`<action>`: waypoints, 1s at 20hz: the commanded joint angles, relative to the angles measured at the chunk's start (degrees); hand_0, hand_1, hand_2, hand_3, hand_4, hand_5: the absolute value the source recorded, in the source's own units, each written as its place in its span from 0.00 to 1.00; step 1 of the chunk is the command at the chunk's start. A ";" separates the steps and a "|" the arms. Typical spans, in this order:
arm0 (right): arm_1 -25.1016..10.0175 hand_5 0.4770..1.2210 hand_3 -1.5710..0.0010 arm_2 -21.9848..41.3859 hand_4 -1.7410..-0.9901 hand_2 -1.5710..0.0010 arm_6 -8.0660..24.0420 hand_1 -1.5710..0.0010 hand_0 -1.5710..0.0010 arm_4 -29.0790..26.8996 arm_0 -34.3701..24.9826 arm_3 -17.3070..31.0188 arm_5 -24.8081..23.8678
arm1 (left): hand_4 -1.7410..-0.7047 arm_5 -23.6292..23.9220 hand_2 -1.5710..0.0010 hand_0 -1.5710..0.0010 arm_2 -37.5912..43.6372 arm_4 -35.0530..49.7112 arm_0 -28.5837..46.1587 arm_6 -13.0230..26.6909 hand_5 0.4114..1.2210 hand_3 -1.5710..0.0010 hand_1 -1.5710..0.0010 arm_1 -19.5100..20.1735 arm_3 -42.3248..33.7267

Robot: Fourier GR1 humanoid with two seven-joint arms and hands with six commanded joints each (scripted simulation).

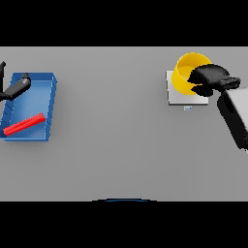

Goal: Pick up the red beaker and tilt it to pour out 1 green nut into yellow bowl. Pick up the yellow bowl and place it on the metallic measuring scale.

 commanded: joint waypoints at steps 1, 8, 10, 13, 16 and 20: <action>0.50 1.00 0.05 0.10 0.02 0.00 -0.10 0.05 0.00 0.46 -0.52 1.62 -0.74 | 0.91 -0.14 1.00 1.00 0.32 0.33 -0.06 0.09 0.39 1.00 1.00 0.32 -0.07; 1.88 1.00 0.35 -0.81 0.11 0.05 -1.75 0.08 0.02 -0.43 -2.26 6.90 -0.48 | 0.90 0.01 1.00 1.00 -0.34 -0.27 -0.70 0.71 0.41 1.00 1.00 -0.93 0.70; 1.63 0.77 0.48 -1.10 0.26 0.28 -1.10 0.31 0.22 -1.15 -2.15 7.04 0.29 | 0.90 -0.51 1.00 1.00 -0.17 0.10 -0.84 1.06 0.41 1.00 1.00 -0.83 1.00; 2.18 0.55 0.57 -0.87 0.39 0.56 -1.58 0.65 0.60 -0.74 -2.96 9.06 0.34 | 0.90 -1.27 1.00 1.00 -0.32 0.08 -1.36 0.84 0.41 1.00 1.00 -1.62 2.47; 2.33 0.43 0.64 -0.74 0.46 0.71 -2.62 0.82 0.80 -0.72 -3.52 9.76 0.80 | 0.90 -0.80 1.00 1.00 -0.80 -0.59 -1.67 0.04 0.40 1.00 1.00 -2.84 3.18; 2.11 0.36 0.72 0.34 0.53 0.84 -4.78 0.93 0.92 0.35 -4.20 11.34 1.07 | 0.90 -1.25 1.00 1.00 -0.05 -0.27 -2.14 0.13 0.40 1.00 1.00 -1.96 3.62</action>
